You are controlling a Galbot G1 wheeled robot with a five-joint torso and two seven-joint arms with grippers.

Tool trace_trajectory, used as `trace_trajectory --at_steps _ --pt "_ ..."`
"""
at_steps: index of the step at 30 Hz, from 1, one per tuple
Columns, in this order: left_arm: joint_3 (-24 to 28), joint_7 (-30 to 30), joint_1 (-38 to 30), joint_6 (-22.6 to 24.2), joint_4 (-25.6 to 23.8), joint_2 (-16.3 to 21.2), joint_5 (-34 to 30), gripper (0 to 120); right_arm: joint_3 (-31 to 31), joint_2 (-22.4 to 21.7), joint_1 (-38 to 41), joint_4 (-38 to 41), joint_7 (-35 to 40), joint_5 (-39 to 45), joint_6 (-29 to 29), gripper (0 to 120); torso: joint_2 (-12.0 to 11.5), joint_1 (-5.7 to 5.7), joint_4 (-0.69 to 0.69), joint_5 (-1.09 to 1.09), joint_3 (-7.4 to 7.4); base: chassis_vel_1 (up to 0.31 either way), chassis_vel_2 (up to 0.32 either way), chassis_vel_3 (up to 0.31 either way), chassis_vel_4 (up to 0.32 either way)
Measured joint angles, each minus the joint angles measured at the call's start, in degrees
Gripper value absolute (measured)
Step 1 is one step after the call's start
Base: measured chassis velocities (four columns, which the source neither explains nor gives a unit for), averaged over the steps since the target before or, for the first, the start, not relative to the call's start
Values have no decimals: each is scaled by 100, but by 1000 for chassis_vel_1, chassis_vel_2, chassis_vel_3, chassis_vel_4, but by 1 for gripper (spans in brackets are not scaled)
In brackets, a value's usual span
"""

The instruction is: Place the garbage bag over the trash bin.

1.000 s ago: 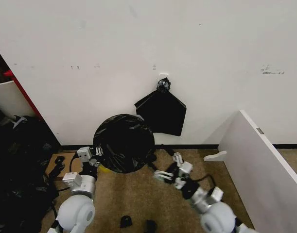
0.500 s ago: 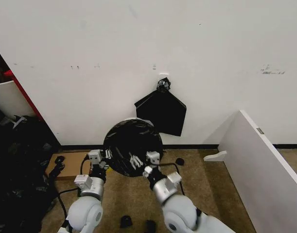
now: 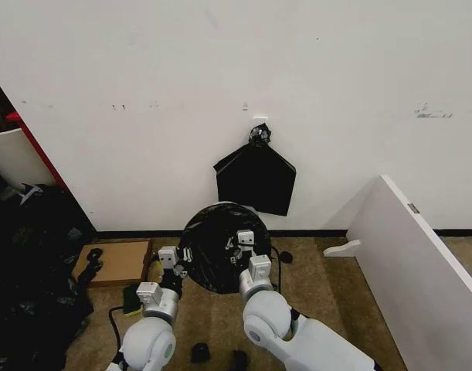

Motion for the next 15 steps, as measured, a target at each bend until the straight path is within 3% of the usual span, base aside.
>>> trace_trajectory --at_steps 7,15 --pt "151 89 14 -157 102 -51 174 1 -96 209 302 -452 472 304 -336 0 0 0 1 0 0 0 0 0 0" --pt "259 162 94 -227 114 -54 295 1 -41 148 475 -663 584 571 -536 0 0 0 1 1 0 0 0 0 0"
